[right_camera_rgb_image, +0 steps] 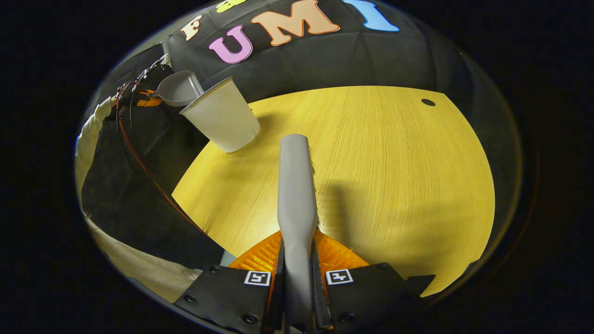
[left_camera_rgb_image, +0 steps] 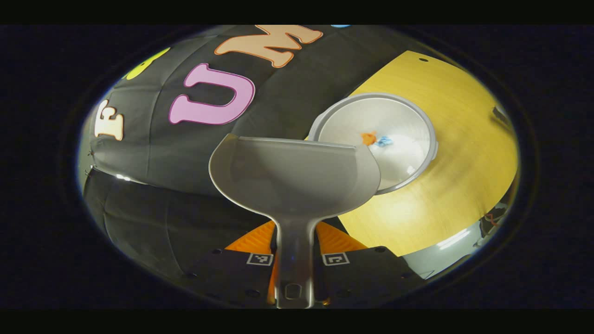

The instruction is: Pick up the small broom and dustpan from the desktop, sweep the trash into the dustpan with the broom, and then empty the trash into the garbage bin.

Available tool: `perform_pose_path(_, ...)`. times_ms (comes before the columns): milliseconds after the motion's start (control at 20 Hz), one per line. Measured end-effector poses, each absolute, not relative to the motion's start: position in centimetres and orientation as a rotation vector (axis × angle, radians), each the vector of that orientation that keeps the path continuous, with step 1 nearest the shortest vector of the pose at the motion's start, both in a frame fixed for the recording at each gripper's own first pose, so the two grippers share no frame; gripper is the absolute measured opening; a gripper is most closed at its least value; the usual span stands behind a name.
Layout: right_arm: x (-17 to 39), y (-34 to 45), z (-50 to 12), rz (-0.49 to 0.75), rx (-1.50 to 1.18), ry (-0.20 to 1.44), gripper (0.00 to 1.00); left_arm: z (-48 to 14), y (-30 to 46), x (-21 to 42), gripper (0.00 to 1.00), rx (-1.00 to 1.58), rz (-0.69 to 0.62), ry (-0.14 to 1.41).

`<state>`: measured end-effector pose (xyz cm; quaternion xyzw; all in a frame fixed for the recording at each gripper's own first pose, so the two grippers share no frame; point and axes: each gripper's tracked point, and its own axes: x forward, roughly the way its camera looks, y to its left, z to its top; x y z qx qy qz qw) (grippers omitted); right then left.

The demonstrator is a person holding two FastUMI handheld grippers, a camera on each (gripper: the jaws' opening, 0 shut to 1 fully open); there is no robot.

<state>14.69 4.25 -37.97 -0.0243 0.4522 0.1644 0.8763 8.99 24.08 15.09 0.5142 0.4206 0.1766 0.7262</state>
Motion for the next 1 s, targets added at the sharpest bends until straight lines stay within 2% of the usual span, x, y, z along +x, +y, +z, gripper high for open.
perform_pose_path(250, 14.6, 4.4, -37.8, 0.362, -0.063, 0.953, 0.29, 13.9, 24.4, 8.2, 0.24, 0.930, 0.359, 0.867)
perform_pose_path(300, 14.5, 4.5, -37.7, 0.367, -0.063, 0.952, 0.29, 13.4, 23.7, 8.5, 0.26, 0.854, 0.356, 0.823)
perform_pose_path(400, 14.4, 4.5, -37.7, 0.374, -0.059, 0.954, 0.27, 12.0, 21.5, 9.5, 0.24, 0.673, 0.324, 0.720)
perform_pose_path(450, 14.5, 4.5, -37.7, 0.374, -0.059, 0.953, 0.29, 11.6, 20.3, 10.0, 0.22, 0.579, 0.302, 0.677)
perform_pose_path(600, 14.6, 4.4, -37.3, 0.364, -0.046, 0.934, 0.29, 10.9, 16.2, 11.3, 0.26, 0.419, 0.249, 0.589)
perform_pose_path(800, 14.7, 4.3, -36.4, 0.325, 0.006, 0.859, 0.29, 12.4, 7.3, 9.4, 0.24, 0.429, 0.086, 0.489)
perform_pose_path(1000, 15.0, 3.9, -36.6, 0.274, 0.069, 0.825, 0.29, 7.8, -3.1, 10.6, 0.24, 0.361, -0.109, 0.472)
